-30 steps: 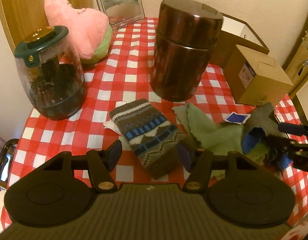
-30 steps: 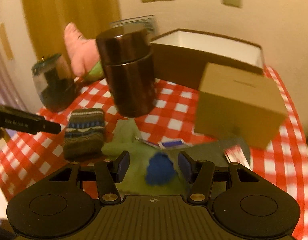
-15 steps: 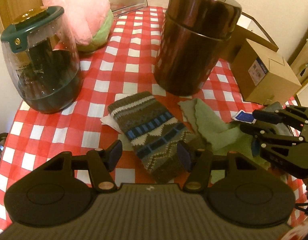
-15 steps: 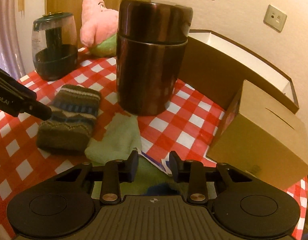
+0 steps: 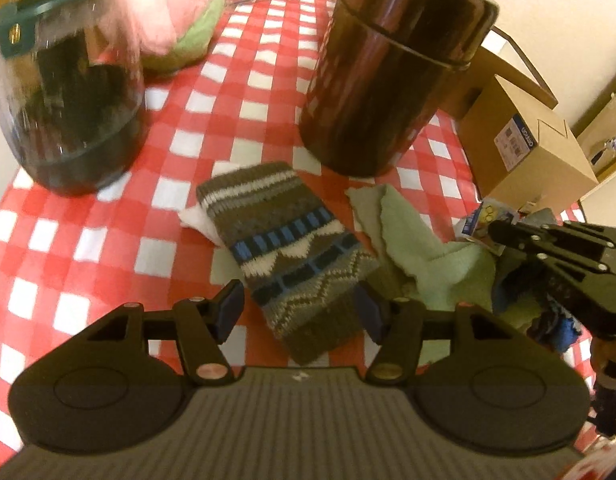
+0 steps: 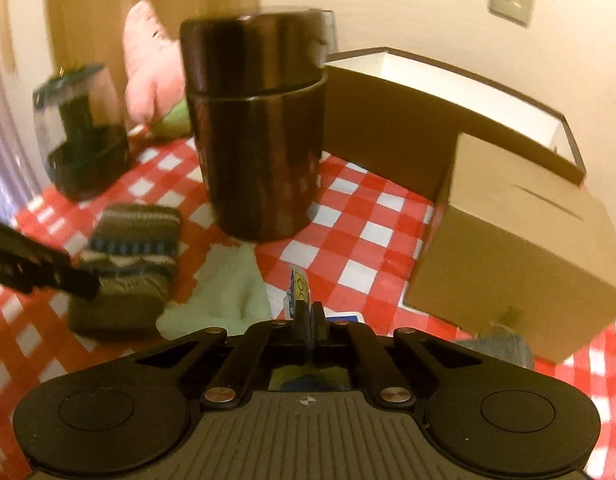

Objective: Organize soft objects
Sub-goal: 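Grasp the knitted sock with the left tool while the right tool grasps the blue card packet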

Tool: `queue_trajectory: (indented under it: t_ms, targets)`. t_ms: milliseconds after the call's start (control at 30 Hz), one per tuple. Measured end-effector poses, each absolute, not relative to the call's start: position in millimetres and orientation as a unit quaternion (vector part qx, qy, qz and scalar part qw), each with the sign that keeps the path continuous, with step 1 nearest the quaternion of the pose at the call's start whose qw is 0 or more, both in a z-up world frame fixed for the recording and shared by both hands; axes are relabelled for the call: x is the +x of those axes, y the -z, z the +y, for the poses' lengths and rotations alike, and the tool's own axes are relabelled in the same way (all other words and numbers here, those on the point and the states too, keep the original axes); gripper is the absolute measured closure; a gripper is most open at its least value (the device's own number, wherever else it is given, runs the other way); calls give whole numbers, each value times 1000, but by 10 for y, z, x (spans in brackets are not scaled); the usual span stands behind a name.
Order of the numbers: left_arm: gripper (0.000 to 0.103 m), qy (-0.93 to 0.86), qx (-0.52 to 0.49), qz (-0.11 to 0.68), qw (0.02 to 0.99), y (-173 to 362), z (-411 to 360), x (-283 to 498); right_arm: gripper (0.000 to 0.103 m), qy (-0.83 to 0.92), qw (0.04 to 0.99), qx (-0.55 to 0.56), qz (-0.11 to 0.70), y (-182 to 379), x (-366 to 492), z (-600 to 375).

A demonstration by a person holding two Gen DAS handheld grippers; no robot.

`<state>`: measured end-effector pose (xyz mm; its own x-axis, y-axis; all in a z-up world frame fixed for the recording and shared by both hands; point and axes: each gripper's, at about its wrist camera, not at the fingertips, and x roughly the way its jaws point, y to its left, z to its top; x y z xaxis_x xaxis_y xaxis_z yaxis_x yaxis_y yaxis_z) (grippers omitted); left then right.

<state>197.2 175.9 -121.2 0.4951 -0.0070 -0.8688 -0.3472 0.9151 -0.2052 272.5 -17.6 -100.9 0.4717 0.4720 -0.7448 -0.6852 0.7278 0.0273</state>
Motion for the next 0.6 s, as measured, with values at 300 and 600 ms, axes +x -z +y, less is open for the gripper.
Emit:
queue_trajectory:
  t_ms: [300, 600]
  targets:
    - [70, -108, -202, 497, 837, 1395, 1797, 2050, 103, -324, 847, -83, 413, 926, 2679, -298]
    - [94, -87, -166, 473, 861, 1186, 1756, 1974, 103, -305, 865, -40, 396, 722, 2635, -436]
